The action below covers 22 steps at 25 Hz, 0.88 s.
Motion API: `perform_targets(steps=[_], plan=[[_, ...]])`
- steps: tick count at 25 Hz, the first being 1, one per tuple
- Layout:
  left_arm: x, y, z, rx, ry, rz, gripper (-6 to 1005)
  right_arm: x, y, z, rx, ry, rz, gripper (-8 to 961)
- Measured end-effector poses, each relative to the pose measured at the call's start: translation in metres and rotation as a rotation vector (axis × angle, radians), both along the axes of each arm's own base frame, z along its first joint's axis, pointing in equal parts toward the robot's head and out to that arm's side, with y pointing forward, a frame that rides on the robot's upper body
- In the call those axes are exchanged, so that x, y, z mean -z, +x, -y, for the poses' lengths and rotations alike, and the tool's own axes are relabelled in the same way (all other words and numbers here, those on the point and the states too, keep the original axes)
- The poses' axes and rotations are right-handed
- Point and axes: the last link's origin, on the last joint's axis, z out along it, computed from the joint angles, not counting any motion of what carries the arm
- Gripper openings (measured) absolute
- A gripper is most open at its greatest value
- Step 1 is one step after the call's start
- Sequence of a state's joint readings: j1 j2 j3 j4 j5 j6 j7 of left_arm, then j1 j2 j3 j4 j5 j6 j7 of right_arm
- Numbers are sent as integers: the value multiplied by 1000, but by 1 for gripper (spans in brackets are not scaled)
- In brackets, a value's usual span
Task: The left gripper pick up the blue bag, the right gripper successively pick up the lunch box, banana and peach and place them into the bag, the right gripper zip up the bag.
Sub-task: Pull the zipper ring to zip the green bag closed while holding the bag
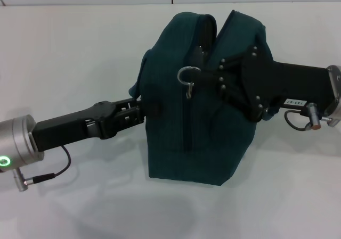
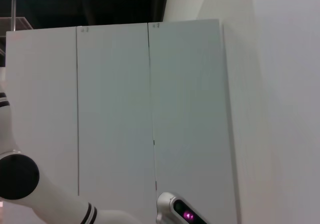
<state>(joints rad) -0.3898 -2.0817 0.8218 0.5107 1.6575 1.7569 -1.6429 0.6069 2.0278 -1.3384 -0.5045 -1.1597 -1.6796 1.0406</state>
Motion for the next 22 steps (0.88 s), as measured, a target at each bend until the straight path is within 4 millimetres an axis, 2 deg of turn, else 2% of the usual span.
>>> perform_targets(steps=[10,22], plan=[[4,4,0,21,-9,2,304,-2,4,0,55,-15,-48,5],[15,9,4,81,-23,-13,165,-5,4,-1,162,-123,-84,6]])
